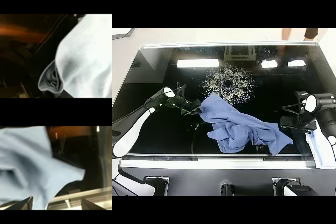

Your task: Fold the shirts.

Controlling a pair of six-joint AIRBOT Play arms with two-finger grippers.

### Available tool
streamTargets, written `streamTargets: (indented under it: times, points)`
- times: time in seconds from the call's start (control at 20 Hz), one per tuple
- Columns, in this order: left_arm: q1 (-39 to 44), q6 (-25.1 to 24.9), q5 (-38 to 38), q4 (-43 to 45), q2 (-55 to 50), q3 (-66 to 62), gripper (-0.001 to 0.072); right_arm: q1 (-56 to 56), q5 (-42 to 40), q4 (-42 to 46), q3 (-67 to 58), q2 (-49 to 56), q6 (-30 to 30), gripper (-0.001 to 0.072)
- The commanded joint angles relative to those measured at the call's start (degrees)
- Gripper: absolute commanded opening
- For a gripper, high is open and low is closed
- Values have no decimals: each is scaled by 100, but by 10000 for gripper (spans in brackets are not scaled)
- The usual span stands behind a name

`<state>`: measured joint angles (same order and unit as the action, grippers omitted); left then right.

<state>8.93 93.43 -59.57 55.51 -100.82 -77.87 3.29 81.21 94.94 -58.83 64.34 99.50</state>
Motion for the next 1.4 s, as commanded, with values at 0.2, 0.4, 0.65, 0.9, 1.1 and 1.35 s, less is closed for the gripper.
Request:
streamTargets:
  times: [0.2, 0.4, 0.65, 0.9, 1.1, 1.35]
  points:
    - [7, -216, 55, -26, 66, -7, 27, 1445, -614, -1552, 402, 774, -831, 666]
    - [7, -354, 2, -26, 149, -7, 27, 1893, -382, -1648, 404, 1193, -1471, 676]
    - [9, -369, -107, -26, 188, -7, 27, 1838, -765, -1502, 402, 1541, -2159, 710]
    - [9, -369, -120, -28, 240, -7, 27, 1445, -1003, -1504, 404, 1703, -2474, 710]
    - [4, -369, -144, -28, 286, -11, 27, 1252, -614, -1932, 393, 1937, -2472, 244]
    - [-157, -820, 188, 149, 1073, -763, 24, 1259, -472, -1976, -540, 1237, -2006, 39]
